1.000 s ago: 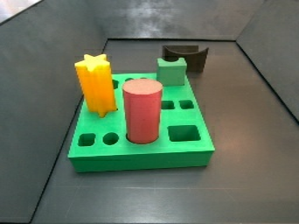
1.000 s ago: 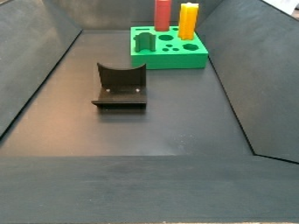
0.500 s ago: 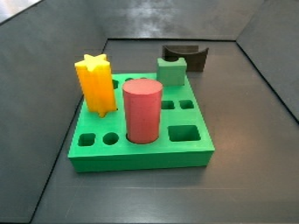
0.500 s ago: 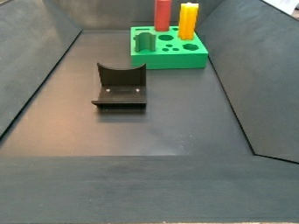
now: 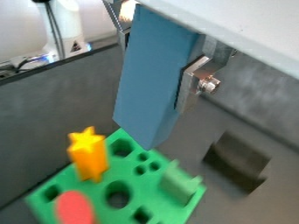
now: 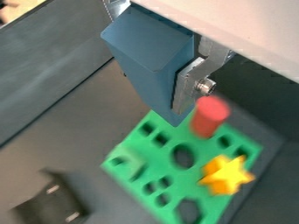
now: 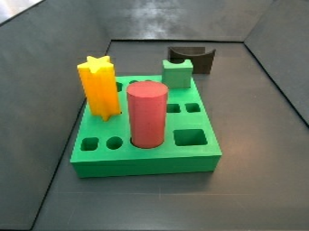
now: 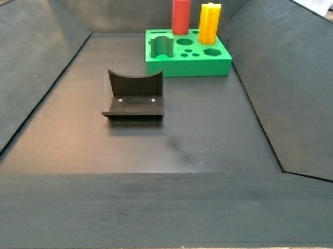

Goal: Pick up the rectangle object. Move up. Place the rectangle object on the fixture. Regrasp the rectangle object. Move to above the board. Insert the rectangle object.
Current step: Move to above the board, then insert the rectangle object.

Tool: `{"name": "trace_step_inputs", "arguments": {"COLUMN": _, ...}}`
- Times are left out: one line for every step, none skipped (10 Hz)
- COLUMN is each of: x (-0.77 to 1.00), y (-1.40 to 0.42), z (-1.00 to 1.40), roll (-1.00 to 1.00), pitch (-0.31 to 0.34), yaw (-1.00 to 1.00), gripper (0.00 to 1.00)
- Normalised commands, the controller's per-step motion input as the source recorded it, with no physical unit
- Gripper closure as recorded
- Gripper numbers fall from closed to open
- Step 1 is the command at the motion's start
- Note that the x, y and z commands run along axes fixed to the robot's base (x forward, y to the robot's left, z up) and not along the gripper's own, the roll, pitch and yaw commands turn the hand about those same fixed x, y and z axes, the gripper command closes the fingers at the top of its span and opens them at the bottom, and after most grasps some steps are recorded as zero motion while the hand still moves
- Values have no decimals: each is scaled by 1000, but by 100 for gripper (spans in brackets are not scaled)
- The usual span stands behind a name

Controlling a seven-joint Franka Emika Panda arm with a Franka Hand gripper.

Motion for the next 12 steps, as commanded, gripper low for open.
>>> {"name": "trace_step_inputs", "arguments": {"x": -209, "y": -234, "z": 7, "roll": -555, "pitch": -30, "yaw": -73, "gripper": 100}}
{"name": "trace_step_inputs", "arguments": {"x": -123, "y": -135, "z": 9, "roll": -372, "pitch": -11, "yaw": -44, "gripper": 100}}
{"name": "trace_step_inputs", "arguments": {"x": -58, "y": -72, "z": 3, "roll": -211, "pitch": -9, "yaw": -27, "gripper": 100}}
{"name": "trace_step_inputs", "arguments": {"x": 0, "y": -23, "z": 0, "roll": 9, "pitch": 0, "yaw": 0, "gripper": 100}}
{"name": "trace_step_inputs", "arguments": {"x": 0, "y": -34, "z": 0, "roll": 27, "pitch": 0, "yaw": 3, "gripper": 100}}
{"name": "trace_step_inputs", "arguments": {"x": -146, "y": -146, "z": 0, "roll": 54, "pitch": -34, "yaw": 114, "gripper": 100}}
{"name": "trace_step_inputs", "arguments": {"x": -123, "y": -269, "z": -31, "roll": 176, "pitch": -50, "yaw": 249, "gripper": 100}}
{"name": "trace_step_inputs", "arguments": {"x": -34, "y": -354, "z": -57, "roll": 317, "pitch": -56, "yaw": 363, "gripper": 100}}
{"name": "trace_step_inputs", "arguments": {"x": 0, "y": -369, "z": 0, "roll": 431, "pitch": -36, "yaw": 380, "gripper": 100}}
{"name": "trace_step_inputs", "arguments": {"x": 0, "y": -329, "z": 0, "roll": 460, "pitch": -40, "yaw": 383, "gripper": 100}}
{"name": "trace_step_inputs", "arguments": {"x": 0, "y": -320, "z": 0, "roll": 479, "pitch": -43, "yaw": 371, "gripper": 100}}
{"name": "trace_step_inputs", "arguments": {"x": 14, "y": -346, "z": -51, "roll": 471, "pitch": -61, "yaw": 351, "gripper": 100}}
